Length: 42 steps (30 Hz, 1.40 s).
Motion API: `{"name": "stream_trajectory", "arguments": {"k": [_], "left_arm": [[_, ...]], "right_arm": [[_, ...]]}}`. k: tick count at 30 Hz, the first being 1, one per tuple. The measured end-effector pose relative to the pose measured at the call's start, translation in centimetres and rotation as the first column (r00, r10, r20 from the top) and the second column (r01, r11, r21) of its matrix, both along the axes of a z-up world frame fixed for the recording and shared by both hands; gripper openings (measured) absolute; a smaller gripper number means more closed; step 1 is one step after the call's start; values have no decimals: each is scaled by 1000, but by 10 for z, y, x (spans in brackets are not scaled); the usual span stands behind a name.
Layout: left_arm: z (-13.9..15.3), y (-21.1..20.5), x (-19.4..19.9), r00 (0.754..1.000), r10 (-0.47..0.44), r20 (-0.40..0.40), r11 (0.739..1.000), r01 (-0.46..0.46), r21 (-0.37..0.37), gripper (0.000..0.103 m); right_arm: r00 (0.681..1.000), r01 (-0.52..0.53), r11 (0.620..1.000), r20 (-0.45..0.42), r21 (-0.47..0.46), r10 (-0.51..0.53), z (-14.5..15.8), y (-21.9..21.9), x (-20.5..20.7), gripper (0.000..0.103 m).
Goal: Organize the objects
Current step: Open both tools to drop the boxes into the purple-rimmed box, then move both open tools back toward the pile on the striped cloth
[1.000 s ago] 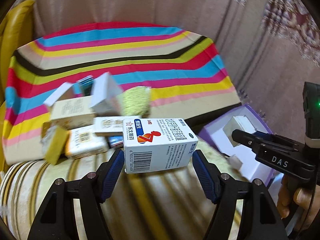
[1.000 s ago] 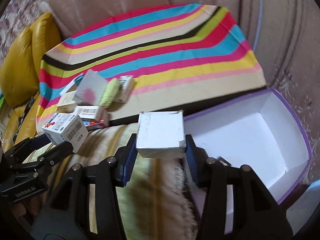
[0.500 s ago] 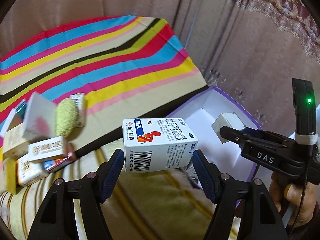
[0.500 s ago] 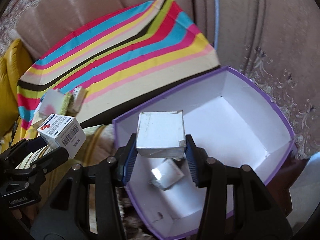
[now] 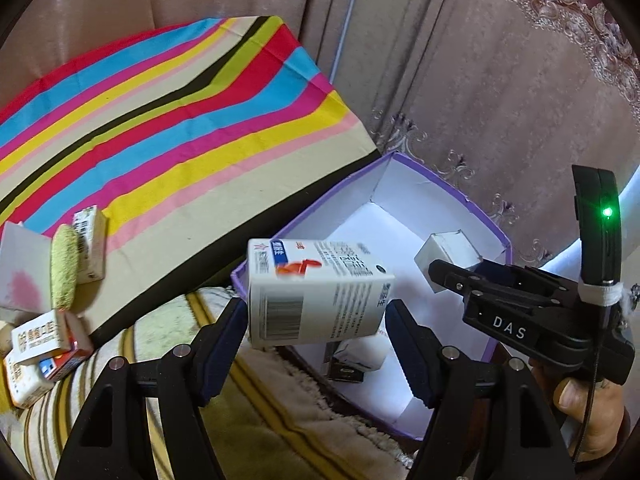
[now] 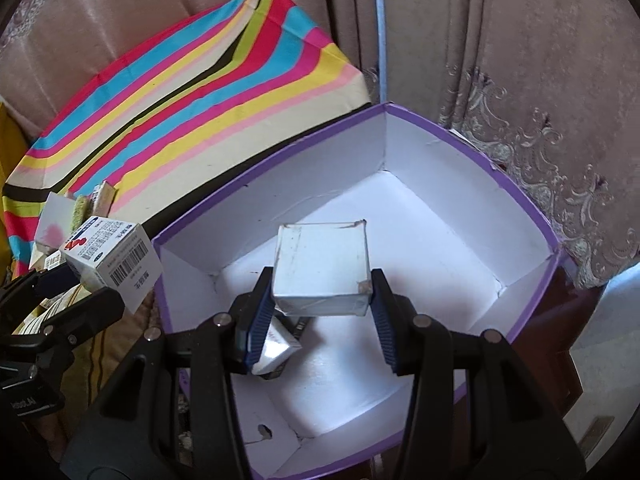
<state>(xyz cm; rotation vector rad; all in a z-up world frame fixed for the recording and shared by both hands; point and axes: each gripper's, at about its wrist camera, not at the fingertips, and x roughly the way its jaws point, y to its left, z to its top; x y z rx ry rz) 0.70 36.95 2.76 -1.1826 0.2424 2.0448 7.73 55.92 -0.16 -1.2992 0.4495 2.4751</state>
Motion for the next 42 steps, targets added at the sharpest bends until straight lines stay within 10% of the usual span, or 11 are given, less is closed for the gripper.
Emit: {"name": "stream_trajectory", "arguments": {"k": [27,42], "left_arm": [[15,-81,-12,975,220,-2,973,-220,73,83],[11,-245,-8,856,514,46,848,-516,122,83]], "right_arm": [[998,-46,994,-32,102,50,20,-33,-6,91],[978,-161,964,-96,211,185,45,-90,-17,95]]}}
